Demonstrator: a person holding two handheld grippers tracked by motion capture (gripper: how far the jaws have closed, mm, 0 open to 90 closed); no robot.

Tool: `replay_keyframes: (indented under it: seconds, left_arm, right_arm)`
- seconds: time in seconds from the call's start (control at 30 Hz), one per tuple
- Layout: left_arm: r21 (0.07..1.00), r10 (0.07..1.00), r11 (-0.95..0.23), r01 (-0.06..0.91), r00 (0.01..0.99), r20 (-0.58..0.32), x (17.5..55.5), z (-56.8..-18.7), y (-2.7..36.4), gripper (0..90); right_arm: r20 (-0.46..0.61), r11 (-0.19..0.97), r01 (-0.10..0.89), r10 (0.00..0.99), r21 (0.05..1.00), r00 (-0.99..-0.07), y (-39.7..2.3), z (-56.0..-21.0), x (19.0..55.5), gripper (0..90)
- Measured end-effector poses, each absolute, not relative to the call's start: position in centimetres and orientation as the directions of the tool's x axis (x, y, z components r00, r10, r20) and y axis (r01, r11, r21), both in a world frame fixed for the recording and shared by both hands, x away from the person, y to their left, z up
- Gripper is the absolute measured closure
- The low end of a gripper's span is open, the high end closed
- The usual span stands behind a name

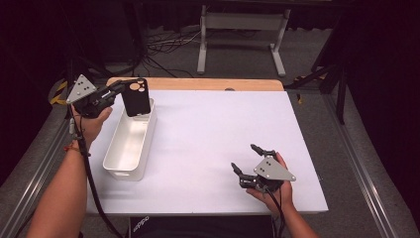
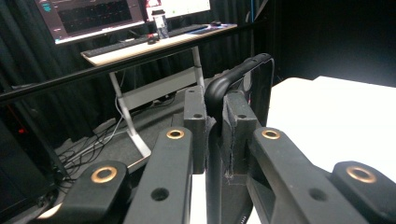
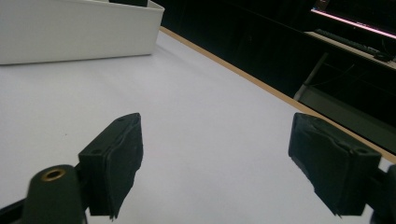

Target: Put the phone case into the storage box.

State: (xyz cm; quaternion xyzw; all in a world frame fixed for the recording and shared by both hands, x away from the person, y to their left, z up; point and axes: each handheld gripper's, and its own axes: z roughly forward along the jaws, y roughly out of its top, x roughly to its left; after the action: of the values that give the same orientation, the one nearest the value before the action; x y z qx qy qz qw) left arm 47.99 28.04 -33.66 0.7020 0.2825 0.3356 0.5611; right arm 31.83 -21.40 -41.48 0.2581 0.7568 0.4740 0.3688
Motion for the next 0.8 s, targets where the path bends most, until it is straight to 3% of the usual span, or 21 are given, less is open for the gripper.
replay_keyframes:
  seconds: [0.8]
  left_arm:
    - [0.979, 0.772, -0.194, 0.062, 0.626, 0.113, 51.6, -37.7, 28.3, 82.3]
  right_arm:
    - [-0.323, 0.447, 0.058, 0.724, 0.893, -0.61, -20.3, -42.0, 32.0, 18.7]
